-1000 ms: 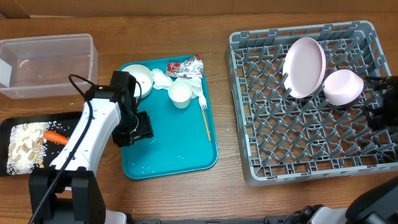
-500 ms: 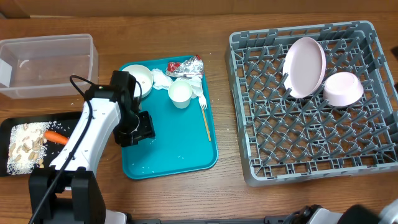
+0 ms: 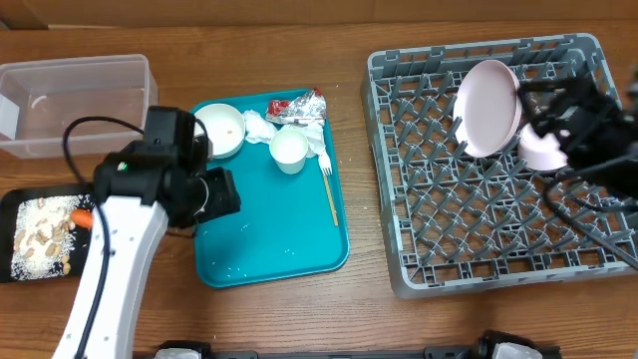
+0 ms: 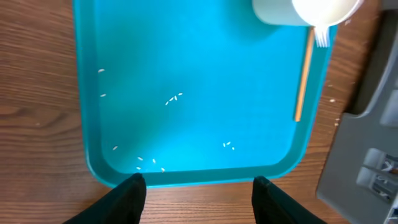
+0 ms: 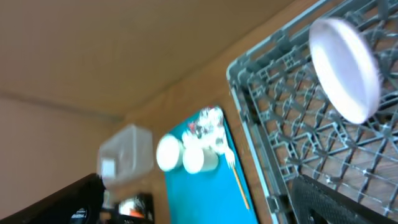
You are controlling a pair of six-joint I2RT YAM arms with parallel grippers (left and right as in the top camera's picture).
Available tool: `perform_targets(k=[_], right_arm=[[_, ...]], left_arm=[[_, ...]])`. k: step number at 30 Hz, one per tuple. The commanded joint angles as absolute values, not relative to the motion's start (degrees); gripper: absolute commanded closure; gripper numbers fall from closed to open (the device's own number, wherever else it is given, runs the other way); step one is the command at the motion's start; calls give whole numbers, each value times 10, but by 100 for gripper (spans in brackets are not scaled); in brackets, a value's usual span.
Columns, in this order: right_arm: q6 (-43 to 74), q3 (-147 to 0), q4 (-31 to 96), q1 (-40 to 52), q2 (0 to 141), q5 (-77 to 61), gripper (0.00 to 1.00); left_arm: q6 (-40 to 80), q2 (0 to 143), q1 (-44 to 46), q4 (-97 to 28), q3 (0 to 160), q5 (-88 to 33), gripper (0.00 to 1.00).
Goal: Sort waste into correct bins and load items into the dishwasher rack
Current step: 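Release the pink bowl in the rack and swing the right gripper over the tray, then move the left gripper to the white bowl and grasp its rim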
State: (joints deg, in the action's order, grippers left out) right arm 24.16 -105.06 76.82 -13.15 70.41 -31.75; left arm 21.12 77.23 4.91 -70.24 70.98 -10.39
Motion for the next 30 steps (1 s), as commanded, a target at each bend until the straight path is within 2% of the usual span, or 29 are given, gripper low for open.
perform_targets(k=[1, 7, 10, 13, 14, 20, 30], right_arm=[[236, -1058, 775, -24, 719, -244, 0], [278, -1058, 785, 160, 751, -99, 0], [335, -1058, 789, 285, 795, 13, 0], [362, -1058, 787, 348, 837, 38, 0], [366, -1058, 785, 364, 853, 38, 0], [395, -1058, 787, 412, 958, 29, 0], [395, -1057, 768, 416, 1065, -16, 0]], left_arm=[[238, 735, 51, -724, 721, -67, 42], [249, 712, 51, -773, 721, -36, 44], [250, 711, 51, -794, 721, -10, 40], [250, 711, 51, -795, 721, -8, 13], [249, 711, 51, -794, 721, -8, 0], [276, 711, 51, -786, 721, 28, 0], [279, 712, 51, -755, 721, 47, 0]])
